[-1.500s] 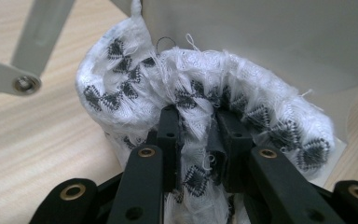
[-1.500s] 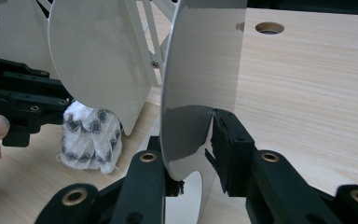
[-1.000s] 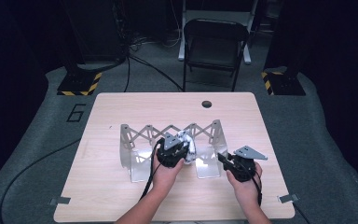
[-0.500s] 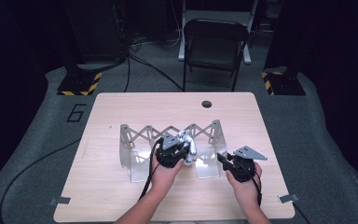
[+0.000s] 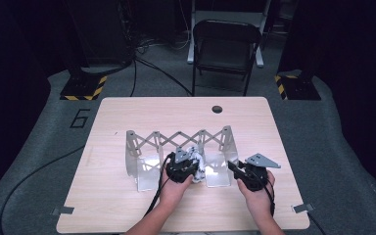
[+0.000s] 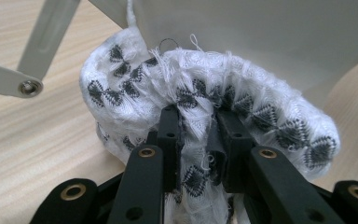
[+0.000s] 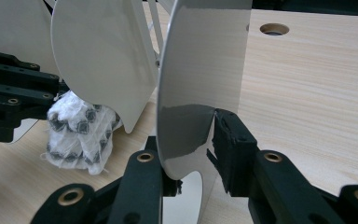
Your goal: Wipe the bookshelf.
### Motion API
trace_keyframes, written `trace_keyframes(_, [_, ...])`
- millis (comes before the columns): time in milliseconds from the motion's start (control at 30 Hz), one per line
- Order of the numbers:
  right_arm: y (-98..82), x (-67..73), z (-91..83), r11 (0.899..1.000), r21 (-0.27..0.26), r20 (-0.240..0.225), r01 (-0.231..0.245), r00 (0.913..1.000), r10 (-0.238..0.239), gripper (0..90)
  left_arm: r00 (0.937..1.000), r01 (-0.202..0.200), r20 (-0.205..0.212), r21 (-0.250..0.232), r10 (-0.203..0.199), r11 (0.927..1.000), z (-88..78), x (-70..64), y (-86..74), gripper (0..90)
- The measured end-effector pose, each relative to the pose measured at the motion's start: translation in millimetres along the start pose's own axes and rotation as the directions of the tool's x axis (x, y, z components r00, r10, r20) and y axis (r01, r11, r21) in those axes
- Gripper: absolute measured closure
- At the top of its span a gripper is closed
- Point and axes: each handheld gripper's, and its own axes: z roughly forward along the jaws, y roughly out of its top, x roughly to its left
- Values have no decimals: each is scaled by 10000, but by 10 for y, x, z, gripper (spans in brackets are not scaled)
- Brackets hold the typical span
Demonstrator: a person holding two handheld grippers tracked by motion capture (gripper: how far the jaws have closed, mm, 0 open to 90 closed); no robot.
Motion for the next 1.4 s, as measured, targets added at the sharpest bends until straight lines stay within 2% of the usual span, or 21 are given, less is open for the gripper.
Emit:
trace_keyframes(33, [0,3,0,10000,0,-27,-7,10000,7,721,9999,3,112,-233,0,9997,-66,-16,53,741])
trace_keyframes(67, [0,3,0,10000,0,-27,-7,10000,7,721,9999,3,112,-233,0,9997,-66,-16,53,740])
trace_keyframes(100, [0,8,3,10000,-15,-26,2,10000,-2,721,9998,62,188,-520,-52,9986,-160,-33,138,740])
trace_keyframes(133, [0,8,3,10000,-15,-26,2,10000,-2,721,9998,62,188,-520,-52,9986,-160,-33,138,740])
trace_keyframes(167, [-1,9,1,10000,-7,-48,54,10000,-54,718,9996,98,270,-949,-73,9954,-274,-60,243,740])
trace_keyframes(267, [-1,24,7,10000,-18,-66,38,10000,-38,707,9991,-193,334,-1464,244,9890,-446,-108,420,738])
trace_keyframes(300, [-1,24,7,10000,-18,-66,38,10000,-38,707,9991,-193,334,-1464,244,9890,-446,-108,420,737])
trace_keyframes(400, [-3,39,13,10000,-28,-116,34,9999,-34,699,9976,-381,499,-1901,484,9810,-585,-167,576,733])
trace_keyframes(433, [-3,43,19,10000,-61,-143,5,9999,-6,696,9963,-565,512,-2131,689,9754,-644,-211,660,730])
trace_keyframes(500, [-4,43,21,10000,-85,-158,-1,9999,0,694,9955,-644,543,-2185,780,9737,-669,-229,695,729])
trace_keyframes(600, [-6,45,22,10000,-80,-170,13,9999,-15,692,9928,-684,792,-2460,903,9668,-706,-319,764,729])
trace_keyframes(633, [-7,42,23,10000,-85,-189,36,9998,-37,690,9899,-840,908,-2416,1087,9667,-693,-366,780,729])
trace_keyframes(700, [-7,38,26,9999,-119,-207,78,9998,-81,689,9892,-930,892,-2344,1167,9677,-664,-394,774,729])
trace_keyframes(733, [-7,38,22,10000,-74,-211,42,9998,-44,688,9865,-1192,853,-2118,1399,9700,-622,-409,757,728])
trace_keyframes(767, [-7,38,22,10000,-74,-211,42,9998,-44,688,9865,-1192,853,-2118,1399,9700,-622,-409,757,727])
trace_keyframes(800, [-8,36,22,10000,-83,-230,45,9997,-47,687,9858,-1439,585,-1879,1574,9716,-577,-427,712,726])
trace_keyframes(867, [-9,34,19,10000,-77,-247,60,9997,-62,686,9852,-1639,227,-1701,1702,9717,-546,-427,661,723])
trace_keyframes(1067, [-10,42,20,9999,-65,-261,139,9996,-141,686,9905,-1367,-72,-1617,1373,9773,-540,-339,579,724])
trace_keyframes(1200, [-7,54,17,10000,16,-281,98,9996,-98,686,9924,-1228,-134,-1595,1222,9795,-567,-284,537,726])
trace_keyframes(1233, [-8,55,16,9998,-12,-286,200,9994,-200,685,9944,-1058,-137,-1544,1049,9823,-582,-246,497,727])
trace_keyframes(1400, [-10,79,9,9999,33,-322,165,9993,-164,685,9970,-773,-111,-1603,766,9840,-622,-185,435,729])
